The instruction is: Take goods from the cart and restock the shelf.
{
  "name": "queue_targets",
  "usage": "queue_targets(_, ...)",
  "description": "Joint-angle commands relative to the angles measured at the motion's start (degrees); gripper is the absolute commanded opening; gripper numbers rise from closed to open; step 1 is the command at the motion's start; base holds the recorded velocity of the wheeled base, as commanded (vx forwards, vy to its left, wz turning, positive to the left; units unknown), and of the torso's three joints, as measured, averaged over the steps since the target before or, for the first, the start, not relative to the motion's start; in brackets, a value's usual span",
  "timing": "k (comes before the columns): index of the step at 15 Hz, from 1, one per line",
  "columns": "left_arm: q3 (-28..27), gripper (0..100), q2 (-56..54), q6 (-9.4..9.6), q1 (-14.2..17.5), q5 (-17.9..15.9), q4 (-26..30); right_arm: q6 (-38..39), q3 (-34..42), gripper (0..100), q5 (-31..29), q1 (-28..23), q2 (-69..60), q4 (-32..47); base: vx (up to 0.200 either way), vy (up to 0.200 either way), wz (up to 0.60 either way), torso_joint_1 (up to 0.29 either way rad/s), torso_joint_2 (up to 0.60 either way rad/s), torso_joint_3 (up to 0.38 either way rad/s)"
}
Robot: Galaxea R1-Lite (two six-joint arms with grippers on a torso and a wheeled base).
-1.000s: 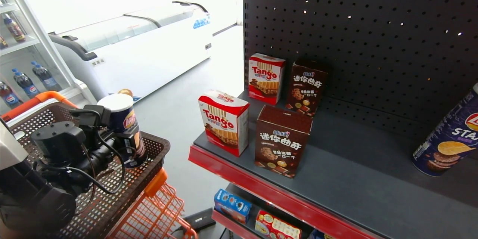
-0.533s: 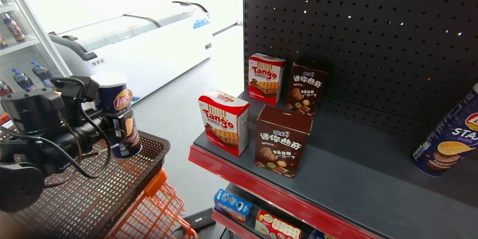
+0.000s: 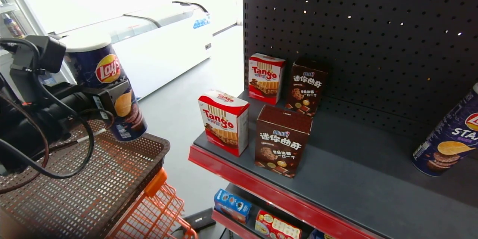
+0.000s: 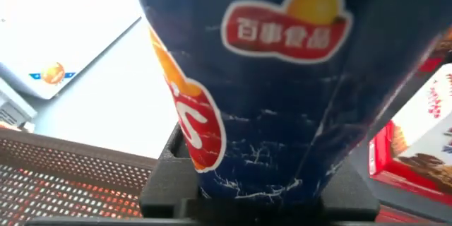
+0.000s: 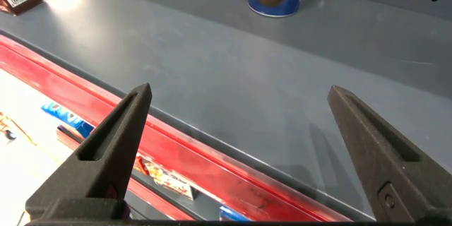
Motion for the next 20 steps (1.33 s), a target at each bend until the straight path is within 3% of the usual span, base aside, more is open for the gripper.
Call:
queue_targets(1,1.51,0,-2.08,0.28,-0.83,0.03,-0.53,-0.01,0.01,100,0.00,-0.01,-0.01,-0.01,0.000,0.000,0.00,0.000,0.00,0.000)
queue_targets(3,3.62,0,-2.78,0.11,-4.79,-2.26,-0.62,-0.01,0.01,100,0.00,-0.01,-0.01,-0.01,0.000,0.000,0.00,0.000,0.00,0.000)
queue_targets(6,3.45,0,-4.36,-0.07,-8.21,-6.04,-0.09,-0.01,0.01,100,0.00,-0.01,-0.01,-0.01,0.000,0.000,0.00,0.000,0.00,0.000)
queue_targets(10,5.21,0,-4.71,-0.69,-11.38,-7.00,-0.70,-0.01,0.01,100,0.00,-0.01,-0.01,-0.01,0.000,0.000,0.00,0.000,0.00,0.000)
queue_targets(11,5.12,0,-4.71,-0.69,-11.55,-7.18,-0.62,-0.01,0.01,100,0.00,-0.01,-0.01,-0.01,0.000,0.000,0.00,0.000,0.00,0.000)
queue_targets(14,7.14,0,-5.24,-0.86,-11.91,-11.93,-0.88,-0.01,0.01,100,0.00,-0.01,-0.01,-0.01,0.000,0.000,0.00,0.000,0.00,0.000)
queue_targets(16,5.91,0,-5.86,-1.04,-11.73,-12.63,0.17,-0.01,0.01,100,0.00,-0.01,-0.01,-0.01,0.000,0.000,0.00,0.000,0.00,0.000)
queue_targets(20,3.80,0,-10.51,-1.04,-10.41,-13.42,9.67,-0.01,0.01,100,0.00,-0.01,-0.01,-0.01,0.000,0.000,0.00,0.000,0.00,0.000)
